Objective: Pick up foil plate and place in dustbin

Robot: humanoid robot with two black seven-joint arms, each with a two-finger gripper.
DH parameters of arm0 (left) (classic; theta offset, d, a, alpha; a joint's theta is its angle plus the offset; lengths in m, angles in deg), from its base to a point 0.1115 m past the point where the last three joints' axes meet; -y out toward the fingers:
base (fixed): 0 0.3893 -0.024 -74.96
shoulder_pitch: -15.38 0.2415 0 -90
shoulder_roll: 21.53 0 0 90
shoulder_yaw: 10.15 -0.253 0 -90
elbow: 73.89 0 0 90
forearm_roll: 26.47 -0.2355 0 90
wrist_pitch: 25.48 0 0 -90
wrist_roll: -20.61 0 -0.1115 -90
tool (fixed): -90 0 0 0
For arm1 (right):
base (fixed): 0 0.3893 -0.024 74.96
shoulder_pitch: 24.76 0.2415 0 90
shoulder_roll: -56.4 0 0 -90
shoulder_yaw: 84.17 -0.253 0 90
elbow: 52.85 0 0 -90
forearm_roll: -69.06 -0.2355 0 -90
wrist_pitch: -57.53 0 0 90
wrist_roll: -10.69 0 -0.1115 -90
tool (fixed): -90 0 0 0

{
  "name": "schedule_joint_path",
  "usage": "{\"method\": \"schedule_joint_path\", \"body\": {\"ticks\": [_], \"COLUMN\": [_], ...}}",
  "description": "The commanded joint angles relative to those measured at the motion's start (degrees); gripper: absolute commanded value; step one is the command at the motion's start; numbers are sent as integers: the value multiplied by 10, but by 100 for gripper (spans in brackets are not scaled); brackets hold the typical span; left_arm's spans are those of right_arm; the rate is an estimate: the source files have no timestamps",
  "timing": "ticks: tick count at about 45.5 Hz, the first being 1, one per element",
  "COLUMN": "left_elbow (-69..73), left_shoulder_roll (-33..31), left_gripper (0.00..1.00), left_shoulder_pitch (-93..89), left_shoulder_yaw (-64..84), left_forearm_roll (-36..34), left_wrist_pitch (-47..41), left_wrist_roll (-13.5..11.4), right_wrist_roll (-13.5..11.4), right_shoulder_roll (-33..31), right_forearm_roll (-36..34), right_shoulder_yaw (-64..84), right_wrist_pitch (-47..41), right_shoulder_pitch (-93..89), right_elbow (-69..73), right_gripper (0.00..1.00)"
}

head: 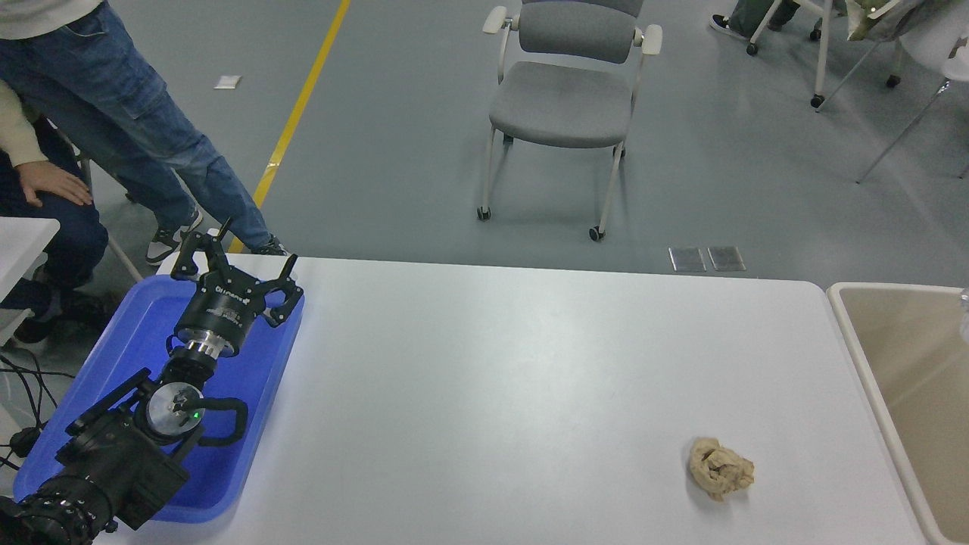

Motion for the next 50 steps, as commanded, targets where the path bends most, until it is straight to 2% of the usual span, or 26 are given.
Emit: {"method": "schedule_joint_path", "body": {"ticks": [1,6,12,24,31,37,50], "left_elbow": [0,0,0,0,0,0,0], "left_shoulder_roll": [0,1,0,0,0,0,0], "left_gripper": [100,100,100,100,100,100,100], "left_shoulder_pitch": [0,0,0,0,0,0,0], "left_shoulder_yaw": [0,1,0,0,0,0,0], "left_forearm_roll": [1,0,1,0,0,0,0], "left_wrist_pitch": [0,0,0,0,0,0,0], "left_wrist_roll": [0,0,0,0,0,0,0], "right_wrist_roll": [-2,-3,-3,-14,-14,-24,-24], "right_shoulder_roll": [81,132,162,222,251,261,281], "right_forearm_roll": [-10,-11,-16,-19,-21,-21,-23], "right_shoulder_yaw": [-195,-220,-227,-294,-353,-375,-383], "right_wrist_pitch": [90,106,121,281,335,352,375], "right_shoulder_pitch": [-222,-267,-294,-373,-392,-401,-406], "right_elbow": [-145,-206,-232,-248,-279,-287,-298], "right_gripper": [0,0,0,0,0,0,0]}}
